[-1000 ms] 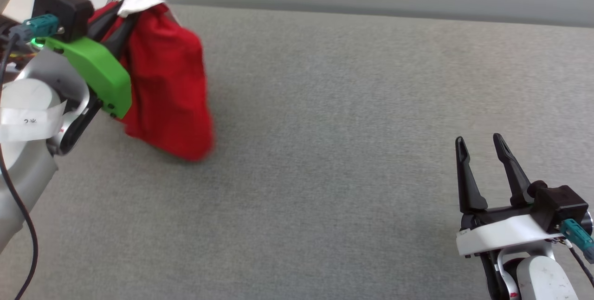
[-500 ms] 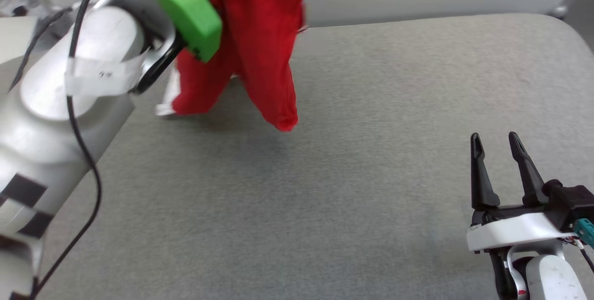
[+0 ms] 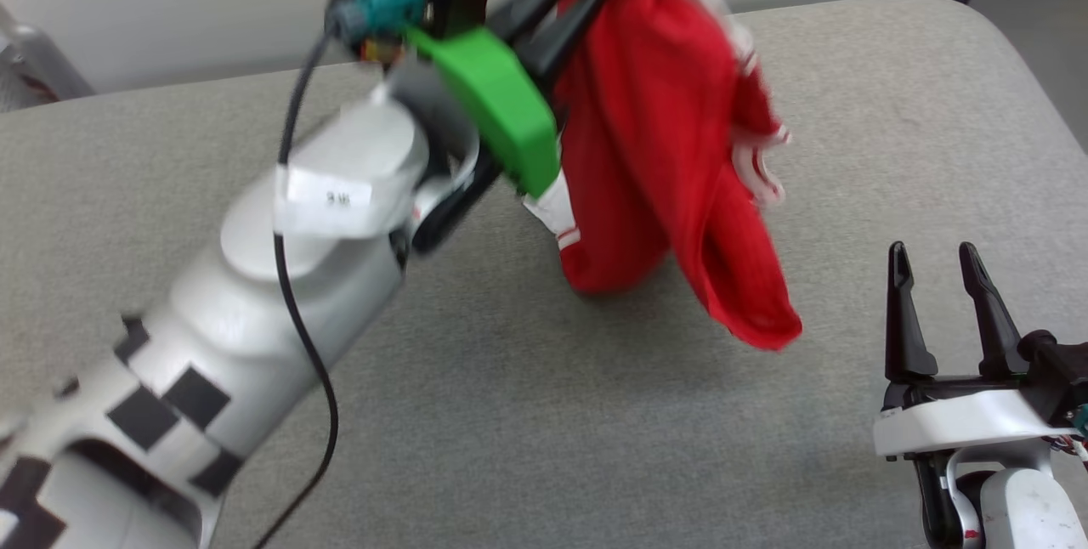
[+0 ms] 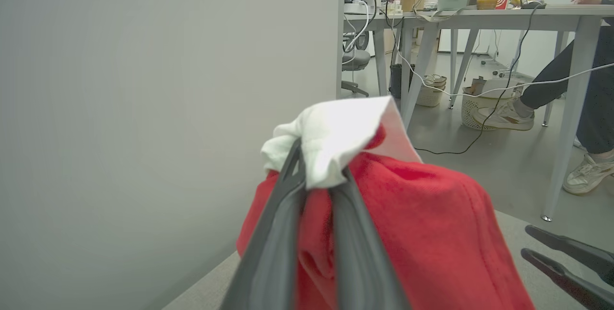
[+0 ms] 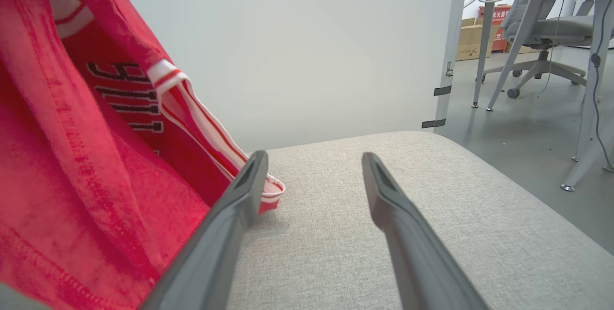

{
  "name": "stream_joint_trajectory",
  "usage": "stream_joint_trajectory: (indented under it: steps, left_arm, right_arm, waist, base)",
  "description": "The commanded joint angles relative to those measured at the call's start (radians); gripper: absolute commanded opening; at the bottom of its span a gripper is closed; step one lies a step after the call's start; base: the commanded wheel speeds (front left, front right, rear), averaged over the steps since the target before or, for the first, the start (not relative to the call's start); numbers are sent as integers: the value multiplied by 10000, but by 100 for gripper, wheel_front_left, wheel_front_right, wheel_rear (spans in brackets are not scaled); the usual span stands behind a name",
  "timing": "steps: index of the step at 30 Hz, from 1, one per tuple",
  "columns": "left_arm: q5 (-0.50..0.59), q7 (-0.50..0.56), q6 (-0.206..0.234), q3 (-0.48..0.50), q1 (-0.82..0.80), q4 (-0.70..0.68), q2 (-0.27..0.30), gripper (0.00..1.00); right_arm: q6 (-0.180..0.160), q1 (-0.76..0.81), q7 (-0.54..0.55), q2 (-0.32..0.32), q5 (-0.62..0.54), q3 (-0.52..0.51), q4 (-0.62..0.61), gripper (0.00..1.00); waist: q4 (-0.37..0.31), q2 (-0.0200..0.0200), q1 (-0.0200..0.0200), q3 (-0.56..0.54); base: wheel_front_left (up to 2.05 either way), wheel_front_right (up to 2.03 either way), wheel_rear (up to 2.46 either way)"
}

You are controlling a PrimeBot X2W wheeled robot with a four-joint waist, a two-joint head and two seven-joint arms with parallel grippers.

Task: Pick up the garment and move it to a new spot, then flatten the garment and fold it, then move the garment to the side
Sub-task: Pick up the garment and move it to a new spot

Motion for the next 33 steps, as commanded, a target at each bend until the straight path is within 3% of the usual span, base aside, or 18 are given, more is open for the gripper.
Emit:
stream_joint_trajectory:
  steps: [1, 9, 19, 20, 21, 28, 32, 33]
  left_arm:
    - [-283, 188, 233, 8, 673, 122, 209, 0]
    - [-1430, 784, 948, 209, 2793, 2390, 976, 0]
    - [-2234, 328, 866, 861, 3276, 4969, 892, 0]
    - [-2251, 289, 884, 878, 3299, 5182, 876, 34]
    - [-2256, 215, 909, 893, 3319, 5436, 852, 100]
    - [-1850, -600, 666, 733, 3208, 6225, 741, 100]
    - [-1136, -983, 508, 952, 2967, 5636, 883, 100]
    - [-727, -991, 652, 1293, 2901, 5107, 1012, 100]
  right_arm:
    - [-7, 64, -61, 42, 2, 58, -47, 100]
    - [-7, -170, -61, 44, -120, 514, 17, 100]
    - [-7, -248, -61, -55, -261, 921, 276, 100]
    - [-7, -245, -61, -58, -267, 941, 300, 100]
    - [-7, -241, -61, -65, -273, 959, 326, 100]
    - [-7, -197, -61, -100, -247, 853, 477, 100]
    - [-7, -65, -61, -101, -224, 730, 506, 100]
    - [-7, -10, -61, -102, -223, 679, 500, 100]
  waist:
    - [275, 0, 1, 98]
    - [773, 0, 1, 511]
    - [1253, 0, 1, 651]
    - [1293, 0, 1, 629]
    - [1346, 0, 1, 599]
    - [1698, 0, 1, 267]
    - [1933, 0, 1, -83]
    - [2014, 0, 1, -186]
  base:
    - [0, 0, 0]
    - [0, 0, 0]
    - [0, 0, 0]
    - [0, 0, 0]
    - [0, 0, 0]
    - [0, 0, 0]
    - [0, 0, 0]
    - [0, 0, 0]
